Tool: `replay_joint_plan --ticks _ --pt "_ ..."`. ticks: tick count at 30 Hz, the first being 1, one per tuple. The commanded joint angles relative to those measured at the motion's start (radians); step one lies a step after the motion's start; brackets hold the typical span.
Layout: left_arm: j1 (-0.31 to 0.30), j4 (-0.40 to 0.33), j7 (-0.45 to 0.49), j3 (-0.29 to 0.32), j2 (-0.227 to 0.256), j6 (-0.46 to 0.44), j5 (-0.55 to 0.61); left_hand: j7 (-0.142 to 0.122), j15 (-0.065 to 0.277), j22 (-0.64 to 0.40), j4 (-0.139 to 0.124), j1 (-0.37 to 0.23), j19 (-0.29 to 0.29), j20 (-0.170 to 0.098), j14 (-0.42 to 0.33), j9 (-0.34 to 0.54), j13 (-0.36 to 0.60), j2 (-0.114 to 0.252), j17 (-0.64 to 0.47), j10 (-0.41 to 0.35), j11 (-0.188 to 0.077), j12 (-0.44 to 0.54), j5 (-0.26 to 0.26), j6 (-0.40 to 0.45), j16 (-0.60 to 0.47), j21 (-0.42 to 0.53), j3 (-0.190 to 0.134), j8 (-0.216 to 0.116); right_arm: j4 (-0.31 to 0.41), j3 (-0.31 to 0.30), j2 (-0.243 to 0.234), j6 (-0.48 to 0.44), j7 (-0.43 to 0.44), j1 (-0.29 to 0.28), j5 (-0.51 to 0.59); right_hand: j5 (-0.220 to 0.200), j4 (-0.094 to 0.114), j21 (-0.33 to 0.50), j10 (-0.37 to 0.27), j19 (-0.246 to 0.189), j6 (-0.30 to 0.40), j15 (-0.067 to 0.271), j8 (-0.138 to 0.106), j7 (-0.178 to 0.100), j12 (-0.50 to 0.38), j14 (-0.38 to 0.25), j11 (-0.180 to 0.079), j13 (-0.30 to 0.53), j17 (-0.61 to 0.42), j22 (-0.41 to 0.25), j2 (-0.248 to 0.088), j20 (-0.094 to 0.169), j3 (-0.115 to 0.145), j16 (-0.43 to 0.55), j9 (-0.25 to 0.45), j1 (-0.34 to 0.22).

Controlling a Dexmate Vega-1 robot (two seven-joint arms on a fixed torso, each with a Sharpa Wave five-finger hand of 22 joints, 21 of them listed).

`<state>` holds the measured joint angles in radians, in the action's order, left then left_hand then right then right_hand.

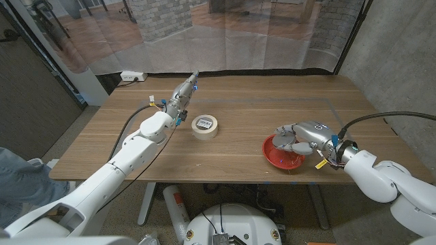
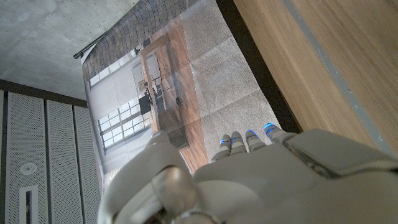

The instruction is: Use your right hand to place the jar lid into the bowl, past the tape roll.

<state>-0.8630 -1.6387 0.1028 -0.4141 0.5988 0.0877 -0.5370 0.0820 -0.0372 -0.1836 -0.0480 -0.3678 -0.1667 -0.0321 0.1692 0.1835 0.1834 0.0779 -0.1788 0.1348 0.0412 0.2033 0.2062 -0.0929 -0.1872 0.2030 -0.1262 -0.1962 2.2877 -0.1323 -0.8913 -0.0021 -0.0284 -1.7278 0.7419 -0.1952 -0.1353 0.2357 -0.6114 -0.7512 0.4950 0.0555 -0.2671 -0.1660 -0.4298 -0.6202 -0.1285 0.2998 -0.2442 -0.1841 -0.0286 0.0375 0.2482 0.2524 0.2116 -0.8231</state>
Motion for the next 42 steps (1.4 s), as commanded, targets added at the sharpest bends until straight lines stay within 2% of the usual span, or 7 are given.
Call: replay_joint_plan --ticks 1,8,10,13,17,23,42 --pt "-0.009 -0.014 0.008 -0.004 0.003 -0.005 0.004 -0.001 -0.007 -0.002 -0.002 -0.008 -0.178 -0.011 0.053 0.006 0.004 -0.001 -0.004 0.008 -0.003 -0.002 0.0 -0.012 0.0 -0.001 0.004 0.0 -0.005 -0.009 0.008 -0.013 -0.008 -0.026 -0.008 -0.006 0.003 -0.001 -0.009 -0.006 0.01 0.116 0.002 -0.004 -0.007 -0.013 0.003 0.002 -0.005 -0.001 -0.016 0.005 0.007 0.007 0.004 -0.011" --pt "-0.013 -0.023 0.012 -0.005 0.006 -0.014 0.005 -0.002 -0.006 -0.002 -0.002 -0.008 -0.178 -0.011 0.052 0.006 0.004 -0.001 -0.004 0.007 0.0 -0.001 0.0 -0.012 -0.001 0.0 0.005 -0.001 -0.007 -0.01 0.007 0.0 -0.003 -0.03 -0.018 -0.005 0.004 -0.003 -0.005 -0.007 0.007 0.113 0.005 -0.003 -0.004 -0.012 0.002 0.004 -0.005 -0.001 -0.012 0.004 0.004 0.005 0.004 -0.008" --pt "-0.014 -0.026 0.015 -0.005 0.007 -0.017 0.008 -0.002 -0.006 -0.002 -0.002 -0.008 -0.178 -0.012 0.053 0.006 0.004 -0.001 -0.004 0.007 -0.001 -0.001 0.0 -0.012 0.0 0.0 0.005 -0.001 -0.007 -0.009 0.008 0.001 -0.001 -0.031 -0.018 -0.004 0.005 -0.003 0.002 -0.007 0.007 0.11 0.005 -0.002 -0.001 -0.012 0.013 0.004 -0.004 -0.001 -0.009 0.004 0.002 0.004 0.004 -0.007" --pt "-0.015 -0.032 0.016 -0.004 0.01 -0.02 0.009 -0.002 -0.006 -0.002 -0.002 -0.008 -0.178 -0.011 0.053 0.006 0.004 0.0 -0.004 0.007 -0.001 -0.001 0.0 -0.012 0.0 0.0 0.005 -0.001 -0.01 -0.01 0.007 0.008 0.002 -0.031 -0.022 -0.004 0.006 -0.005 0.006 -0.006 0.005 0.102 0.007 -0.002 0.002 -0.006 0.004 0.005 -0.002 -0.001 -0.004 0.003 -0.002 -0.001 0.004 -0.002" --pt "-0.015 -0.037 0.018 -0.005 0.014 -0.025 0.011 -0.001 -0.006 -0.002 -0.002 -0.008 -0.179 -0.011 0.053 0.006 0.004 0.0 -0.004 0.007 0.001 -0.001 0.0 -0.012 -0.001 0.0 0.005 -0.001 -0.014 -0.01 0.006 0.02 0.004 -0.029 -0.03 -0.005 0.005 -0.007 0.061 -0.009 0.0 0.087 0.013 0.0 0.03 0.016 0.02 0.0 0.006 -0.002 0.006 0.0 -0.008 -0.017 0.004 -0.001" --pt "-0.011 -0.033 0.015 -0.007 0.012 -0.029 0.01 -0.001 -0.007 -0.002 -0.003 -0.008 -0.18 -0.011 0.054 0.006 0.004 0.0 -0.004 0.008 0.001 -0.001 0.0 -0.012 0.0 -0.001 0.006 -0.001 -0.014 -0.007 0.006 0.02 0.002 -0.027 -0.031 -0.004 0.012 -0.01 0.097 -0.009 -0.024 0.061 0.026 0.008 0.054 0.051 0.035 -0.012 0.017 -0.003 0.026 -0.008 -0.025 -0.038 0.005 0.018" --pt "0.01 -0.002 -0.002 -0.021 -0.005 -0.021 0.01 0.0 -0.007 -0.003 -0.003 -0.008 -0.182 -0.011 0.057 0.006 0.004 0.001 -0.004 0.011 0.0 -0.002 0.0 -0.012 0.0 -0.001 0.008 -0.001 -0.007 -0.017 0.017 0.031 0.01 -0.038 -0.03 -0.009 0.028 -0.014 0.136 -0.01 -0.066 0.028 0.046 0.014 0.082 0.08 0.057 -0.027 0.029 -0.004 0.051 -0.024 -0.053 -0.053 0.005 0.06"
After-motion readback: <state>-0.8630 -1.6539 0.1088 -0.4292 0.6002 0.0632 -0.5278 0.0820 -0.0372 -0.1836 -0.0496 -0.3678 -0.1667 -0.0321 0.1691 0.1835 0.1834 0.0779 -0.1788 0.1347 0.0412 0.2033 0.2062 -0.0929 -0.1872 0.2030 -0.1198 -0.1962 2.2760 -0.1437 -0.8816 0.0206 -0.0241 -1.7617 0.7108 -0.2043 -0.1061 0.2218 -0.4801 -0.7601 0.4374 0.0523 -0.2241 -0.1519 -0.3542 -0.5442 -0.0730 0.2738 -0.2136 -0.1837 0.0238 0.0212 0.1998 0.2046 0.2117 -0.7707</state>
